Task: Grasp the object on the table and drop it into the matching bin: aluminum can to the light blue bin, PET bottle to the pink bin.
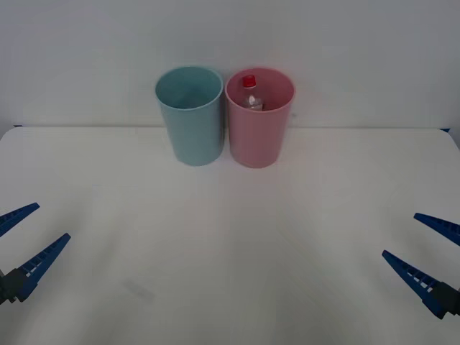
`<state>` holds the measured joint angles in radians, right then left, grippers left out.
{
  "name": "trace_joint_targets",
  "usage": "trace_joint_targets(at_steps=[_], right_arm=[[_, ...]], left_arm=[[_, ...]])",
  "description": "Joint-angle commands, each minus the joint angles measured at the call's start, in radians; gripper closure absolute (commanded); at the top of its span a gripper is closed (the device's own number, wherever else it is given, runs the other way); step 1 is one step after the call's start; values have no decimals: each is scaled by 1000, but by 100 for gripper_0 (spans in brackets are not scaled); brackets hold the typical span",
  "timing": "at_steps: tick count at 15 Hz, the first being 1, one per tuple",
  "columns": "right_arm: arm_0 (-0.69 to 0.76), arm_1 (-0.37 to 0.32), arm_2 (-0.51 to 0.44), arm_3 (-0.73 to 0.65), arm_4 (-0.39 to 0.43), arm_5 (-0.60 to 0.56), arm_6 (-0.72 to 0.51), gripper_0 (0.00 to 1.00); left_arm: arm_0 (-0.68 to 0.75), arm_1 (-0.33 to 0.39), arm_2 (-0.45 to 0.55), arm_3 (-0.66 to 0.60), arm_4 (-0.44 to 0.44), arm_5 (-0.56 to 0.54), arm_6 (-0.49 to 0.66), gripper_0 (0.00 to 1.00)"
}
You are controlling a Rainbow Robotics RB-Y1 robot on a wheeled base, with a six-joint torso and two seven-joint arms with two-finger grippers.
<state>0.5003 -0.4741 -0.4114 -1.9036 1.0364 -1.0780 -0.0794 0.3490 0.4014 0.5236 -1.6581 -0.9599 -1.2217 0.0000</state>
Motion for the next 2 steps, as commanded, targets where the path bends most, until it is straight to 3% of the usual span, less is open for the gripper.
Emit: trace_joint_targets(at_steps=[1, 2], right_arm=[[1, 0, 0, 0, 1, 1, 0, 0], [1, 0, 0, 0, 1, 1, 0, 0]], left_arm=[[0, 0, 0, 0, 0, 0, 0, 0], [0, 0, 0, 0, 0, 0, 0, 0]])
